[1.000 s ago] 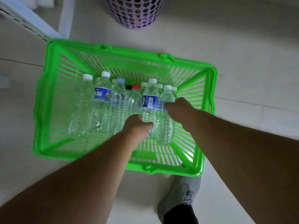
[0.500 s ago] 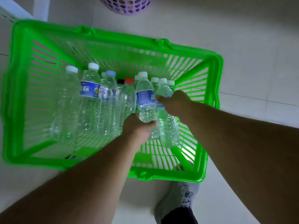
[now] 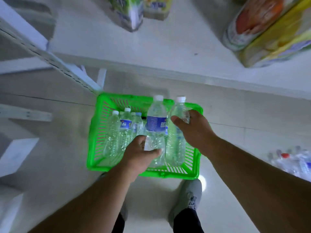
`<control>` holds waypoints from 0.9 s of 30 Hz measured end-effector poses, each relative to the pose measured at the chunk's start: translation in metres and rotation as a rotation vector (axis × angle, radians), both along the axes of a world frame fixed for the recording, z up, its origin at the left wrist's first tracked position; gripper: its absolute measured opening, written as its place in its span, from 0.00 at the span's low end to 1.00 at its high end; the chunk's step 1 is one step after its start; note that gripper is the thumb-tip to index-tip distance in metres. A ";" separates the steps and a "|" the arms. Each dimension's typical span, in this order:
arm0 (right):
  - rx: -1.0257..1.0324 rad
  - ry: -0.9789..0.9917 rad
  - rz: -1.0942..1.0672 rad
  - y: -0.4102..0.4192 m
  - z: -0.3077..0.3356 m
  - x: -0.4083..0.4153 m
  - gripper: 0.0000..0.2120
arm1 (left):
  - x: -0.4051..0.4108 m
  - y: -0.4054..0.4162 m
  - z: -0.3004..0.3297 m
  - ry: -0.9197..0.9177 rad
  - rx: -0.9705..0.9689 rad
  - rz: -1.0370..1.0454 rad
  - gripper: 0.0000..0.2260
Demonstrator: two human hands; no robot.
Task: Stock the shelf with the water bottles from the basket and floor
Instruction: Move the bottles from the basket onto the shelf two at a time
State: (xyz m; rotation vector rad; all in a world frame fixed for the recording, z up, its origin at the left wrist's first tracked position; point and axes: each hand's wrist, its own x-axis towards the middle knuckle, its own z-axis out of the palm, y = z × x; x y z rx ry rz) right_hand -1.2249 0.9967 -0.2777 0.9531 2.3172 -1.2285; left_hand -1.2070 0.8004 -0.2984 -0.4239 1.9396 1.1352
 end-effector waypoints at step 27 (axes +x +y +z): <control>-0.089 0.807 0.060 -0.070 0.650 0.082 0.09 | 0.062 -0.097 0.566 0.626 0.298 -0.058 0.22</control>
